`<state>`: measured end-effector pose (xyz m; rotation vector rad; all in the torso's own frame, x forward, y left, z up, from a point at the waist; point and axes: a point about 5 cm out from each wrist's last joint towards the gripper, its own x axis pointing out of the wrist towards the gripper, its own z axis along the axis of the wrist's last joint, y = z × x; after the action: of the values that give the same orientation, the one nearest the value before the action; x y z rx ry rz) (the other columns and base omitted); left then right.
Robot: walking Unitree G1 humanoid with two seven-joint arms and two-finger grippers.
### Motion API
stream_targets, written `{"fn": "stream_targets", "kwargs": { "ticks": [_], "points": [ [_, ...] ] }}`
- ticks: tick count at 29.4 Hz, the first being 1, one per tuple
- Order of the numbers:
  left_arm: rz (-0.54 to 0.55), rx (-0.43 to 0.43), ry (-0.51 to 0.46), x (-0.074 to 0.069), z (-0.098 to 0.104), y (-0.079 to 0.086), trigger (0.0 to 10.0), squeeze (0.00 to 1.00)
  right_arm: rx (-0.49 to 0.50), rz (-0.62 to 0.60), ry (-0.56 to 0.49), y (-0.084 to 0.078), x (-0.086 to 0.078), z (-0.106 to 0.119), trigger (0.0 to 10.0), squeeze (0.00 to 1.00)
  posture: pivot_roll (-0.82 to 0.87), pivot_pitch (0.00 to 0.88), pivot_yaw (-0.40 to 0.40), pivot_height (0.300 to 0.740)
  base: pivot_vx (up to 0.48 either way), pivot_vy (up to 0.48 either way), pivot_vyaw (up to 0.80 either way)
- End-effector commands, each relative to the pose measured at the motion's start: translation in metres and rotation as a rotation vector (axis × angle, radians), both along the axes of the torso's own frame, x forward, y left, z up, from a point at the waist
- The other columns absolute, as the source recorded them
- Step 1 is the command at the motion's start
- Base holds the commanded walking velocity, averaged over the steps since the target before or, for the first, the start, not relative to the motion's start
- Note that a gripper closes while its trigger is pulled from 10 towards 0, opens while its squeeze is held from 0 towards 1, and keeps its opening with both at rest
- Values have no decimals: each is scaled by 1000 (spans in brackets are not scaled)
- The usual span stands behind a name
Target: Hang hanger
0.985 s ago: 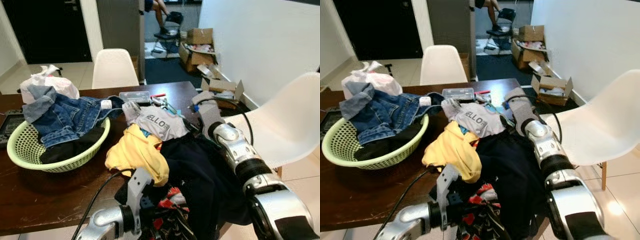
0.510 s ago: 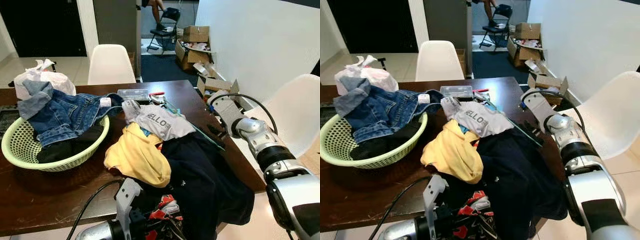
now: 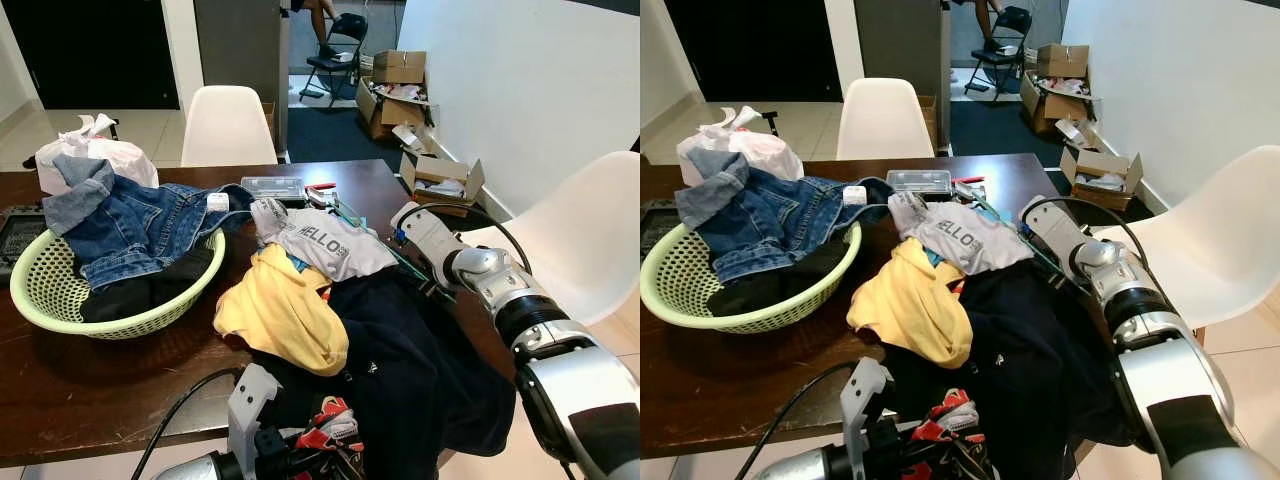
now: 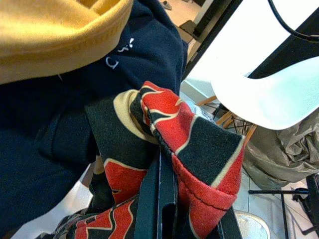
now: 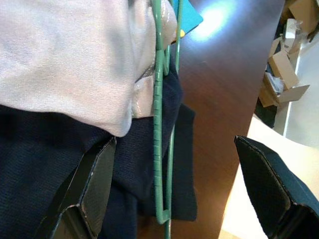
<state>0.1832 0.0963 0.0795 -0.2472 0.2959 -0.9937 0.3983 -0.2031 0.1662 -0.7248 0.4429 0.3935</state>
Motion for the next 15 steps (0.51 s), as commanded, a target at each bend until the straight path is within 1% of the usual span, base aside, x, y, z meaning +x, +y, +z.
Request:
{"fn": "stream_targets", "kwargs": {
  "ticks": [1, 11, 12, 15],
  "points": [
    [-5, -12, -7, -1, 4, 1, 10000, 0, -25, -6, -4, 1, 1, 1, 10000, 0, 181, 0, -103, 740, 0, 0, 0],
    [5, -18, 2, -8, 8, 0, 10000, 0, -24, -38, -25, 13, 3, -5, 10000, 0, 196, 20, -109, 740, 0, 0, 0],
    [6, -20, 5, -10, 9, 0, 10000, 0, -22, -35, -23, 16, 3, -6, 10000, 0, 200, 36, -110, 740, 0, 0, 0],
    [7, -20, 9, -13, 10, 0, 10000, 0, -19, -32, -22, 19, 3, -7, 10000, 0, 205, 49, -111, 740, 0, 0, 0]
  ]
}}
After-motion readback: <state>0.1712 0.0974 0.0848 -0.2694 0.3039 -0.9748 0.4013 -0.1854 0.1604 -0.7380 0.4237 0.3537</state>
